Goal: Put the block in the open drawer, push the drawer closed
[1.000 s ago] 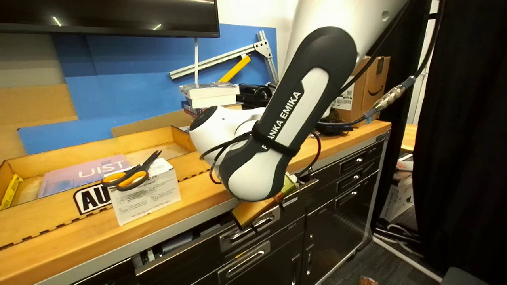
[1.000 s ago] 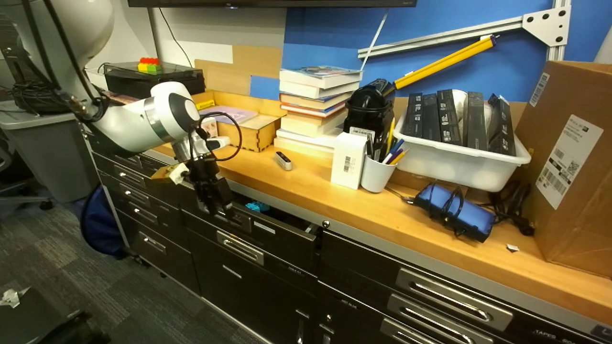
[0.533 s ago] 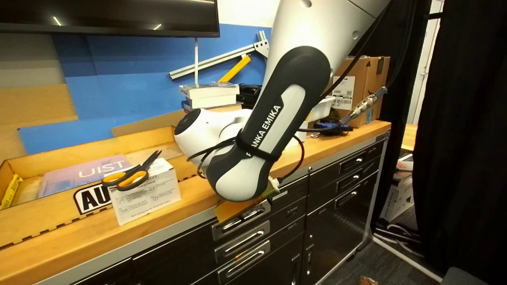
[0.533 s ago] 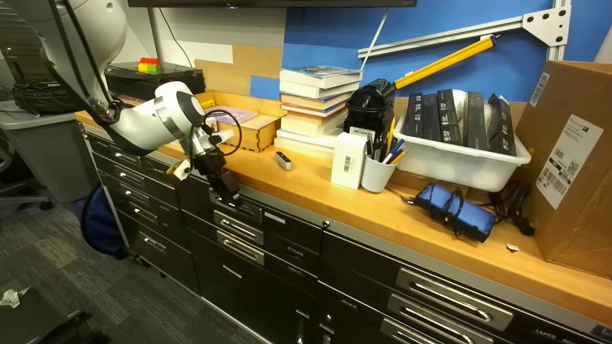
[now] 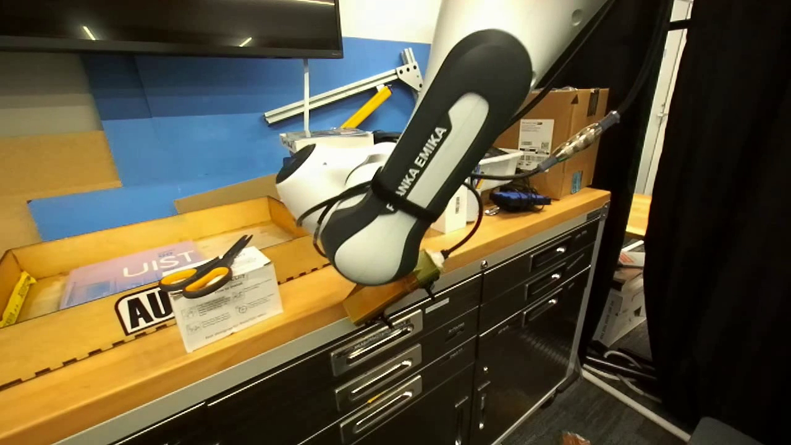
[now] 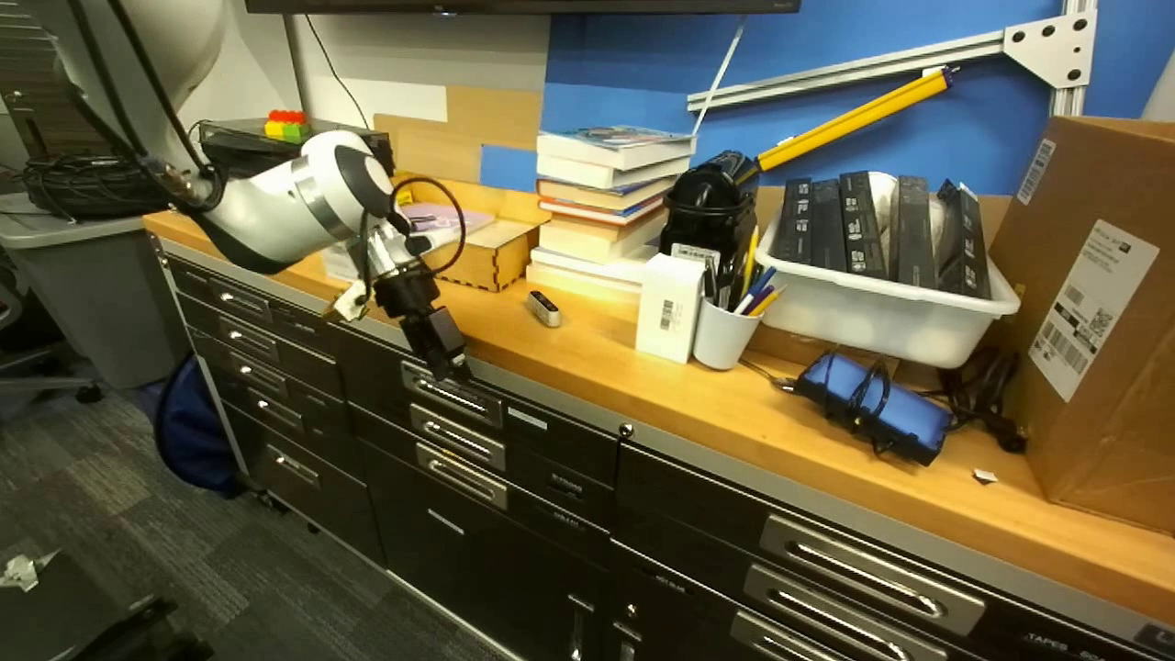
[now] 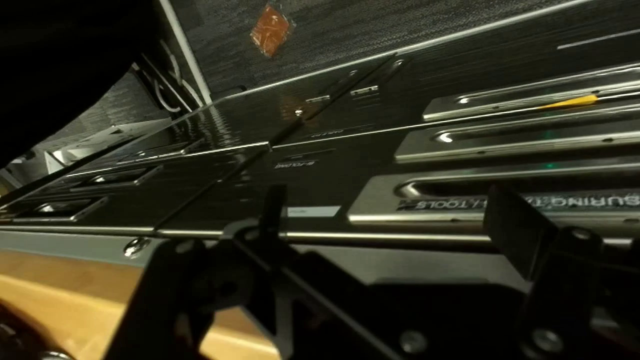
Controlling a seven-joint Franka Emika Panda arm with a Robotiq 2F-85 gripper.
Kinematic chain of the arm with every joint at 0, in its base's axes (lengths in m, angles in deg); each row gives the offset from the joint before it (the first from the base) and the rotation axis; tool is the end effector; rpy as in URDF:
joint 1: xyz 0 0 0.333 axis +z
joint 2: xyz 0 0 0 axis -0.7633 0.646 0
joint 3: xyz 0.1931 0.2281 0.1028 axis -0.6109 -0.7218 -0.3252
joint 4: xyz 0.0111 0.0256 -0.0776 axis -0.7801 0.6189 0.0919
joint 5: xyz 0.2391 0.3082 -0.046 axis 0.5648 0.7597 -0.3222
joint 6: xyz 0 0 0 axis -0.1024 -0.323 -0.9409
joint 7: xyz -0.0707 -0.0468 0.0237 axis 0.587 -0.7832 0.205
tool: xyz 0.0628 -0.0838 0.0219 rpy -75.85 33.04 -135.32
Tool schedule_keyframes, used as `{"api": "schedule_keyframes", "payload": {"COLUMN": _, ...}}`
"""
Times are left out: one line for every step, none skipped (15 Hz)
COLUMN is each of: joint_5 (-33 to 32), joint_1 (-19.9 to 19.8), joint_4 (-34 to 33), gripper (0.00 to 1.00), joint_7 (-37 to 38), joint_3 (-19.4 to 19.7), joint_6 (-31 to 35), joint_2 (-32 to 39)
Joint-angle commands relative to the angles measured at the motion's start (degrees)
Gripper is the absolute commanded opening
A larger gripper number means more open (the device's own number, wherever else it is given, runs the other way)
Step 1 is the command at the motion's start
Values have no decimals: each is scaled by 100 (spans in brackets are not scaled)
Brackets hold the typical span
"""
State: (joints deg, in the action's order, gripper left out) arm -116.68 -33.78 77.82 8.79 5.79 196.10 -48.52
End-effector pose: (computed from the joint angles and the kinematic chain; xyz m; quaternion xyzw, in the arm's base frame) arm 0.5665 0.1363 0.2432 0.9533 -0.1377 0.0647 0.2611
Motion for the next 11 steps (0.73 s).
{"api": "schedule_keyframes", "payload": {"joint_5": 477, "joint_1": -359, "joint_4": 604, "gripper": 100, "joint_7": -1381, "joint_3": -217, "joint_6": -339, "joint_2": -1219}}
{"api": "schedule_keyframes", "payload": {"joint_5": 692, "joint_1": -502, "joint_4": 752, "gripper": 100, "joint_7": -1901, "joint_3": -296, "joint_6": -195, "joint_2": -1526}}
{"api": "schedule_keyframes", "payload": {"joint_5": 923, "joint_1": -555, "joint_4": 839, "gripper": 100, "joint_7": -2286, "joint_3": -301, "joint_6": -170, "joint_2": -1808}}
{"api": "schedule_keyframes", "payload": {"joint_5": 1201, "joint_1": -636, "joint_4": 925, "gripper": 100, "joint_7": -2689, "joint_3": -320, "joint_6": -137, "joint_2": -2102}}
{"api": "schedule_keyframes", "payload": {"joint_5": 1571, "joint_1": -722, "joint_4": 1013, "gripper": 100, "joint_7": -3145, "joint_3": -328, "joint_6": -94, "joint_2": -2401}}
{"api": "schedule_keyframes", "payload": {"joint_5": 1946, "joint_1": -776, "joint_4": 1051, "gripper": 100, "joint_7": -3515, "joint_3": -329, "joint_6": -196, "joint_2": -2685}}
{"api": "schedule_keyframes", "payload": {"joint_5": 2320, "joint_1": -826, "joint_4": 1091, "gripper": 100, "joint_7": -3860, "joint_3": -311, "joint_6": -330, "joint_2": -2952}}
{"api": "schedule_keyframes", "payload": {"joint_5": 2604, "joint_1": -866, "joint_4": 1033, "gripper": 100, "joint_7": -4012, "joint_3": -294, "joint_6": -598, "joint_2": -3097}}
{"api": "schedule_keyframes", "payload": {"joint_5": 2168, "joint_1": -878, "joint_4": 820, "gripper": 100, "joint_7": -3563, "joint_3": -384, "joint_6": -393, "joint_2": -2568}}
{"api": "schedule_keyframes", "payload": {"joint_5": 2377, "joint_1": -935, "joint_4": 859, "gripper": 100, "joint_7": -3770, "joint_3": -389, "joint_6": -528, "joint_2": -2798}}
{"api": "schedule_keyframes", "payload": {"joint_5": 2469, "joint_1": -970, "joint_4": 908, "gripper": 100, "joint_7": -3865, "joint_3": -393, "joint_6": -591, "joint_2": -2963}}
